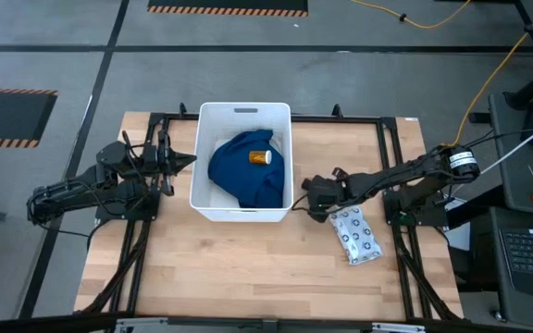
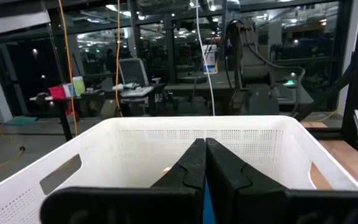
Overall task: Pick & place medical supplies in basket/bin
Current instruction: Put the black bandage into the white bin
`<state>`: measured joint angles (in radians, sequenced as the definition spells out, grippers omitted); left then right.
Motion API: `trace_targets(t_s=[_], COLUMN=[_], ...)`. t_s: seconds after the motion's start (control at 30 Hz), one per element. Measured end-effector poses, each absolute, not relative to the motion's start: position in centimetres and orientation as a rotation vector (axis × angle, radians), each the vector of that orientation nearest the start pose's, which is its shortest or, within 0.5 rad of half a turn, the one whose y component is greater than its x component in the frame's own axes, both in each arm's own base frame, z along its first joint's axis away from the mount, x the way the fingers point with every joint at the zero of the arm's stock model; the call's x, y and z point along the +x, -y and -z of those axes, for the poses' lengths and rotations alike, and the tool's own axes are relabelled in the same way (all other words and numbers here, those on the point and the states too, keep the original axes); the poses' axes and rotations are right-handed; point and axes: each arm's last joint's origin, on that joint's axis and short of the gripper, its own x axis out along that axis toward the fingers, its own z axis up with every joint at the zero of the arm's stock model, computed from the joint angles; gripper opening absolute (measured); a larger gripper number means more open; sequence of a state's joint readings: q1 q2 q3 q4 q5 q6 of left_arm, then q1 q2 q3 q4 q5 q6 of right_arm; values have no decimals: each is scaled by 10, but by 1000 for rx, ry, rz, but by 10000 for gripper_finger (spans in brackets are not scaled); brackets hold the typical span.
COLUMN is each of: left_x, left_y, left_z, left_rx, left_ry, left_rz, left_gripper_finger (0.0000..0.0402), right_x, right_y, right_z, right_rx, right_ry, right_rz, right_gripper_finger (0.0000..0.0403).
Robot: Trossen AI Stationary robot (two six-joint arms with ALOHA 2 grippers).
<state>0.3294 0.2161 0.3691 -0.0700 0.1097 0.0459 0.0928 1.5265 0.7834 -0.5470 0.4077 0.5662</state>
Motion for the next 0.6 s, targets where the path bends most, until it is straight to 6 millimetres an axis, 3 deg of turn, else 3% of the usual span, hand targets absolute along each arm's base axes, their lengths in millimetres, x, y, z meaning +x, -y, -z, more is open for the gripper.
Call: trace_targets(t_s=[0.33,0.6], left_x=[87,87], left_y=[-26,-25], left_z=[-269,-273], left_rx=[74,88], left_ry=[121,162], left_rz=[-222,-165], left_gripper_finger=[5,2], right_x=[265,242], right_y=[-10,-5], right_z=[-198,-255], right_rx=[3,-12], right_ry=[-1166,-988], right_rz=[660,702], right_gripper_finger=[104,105])
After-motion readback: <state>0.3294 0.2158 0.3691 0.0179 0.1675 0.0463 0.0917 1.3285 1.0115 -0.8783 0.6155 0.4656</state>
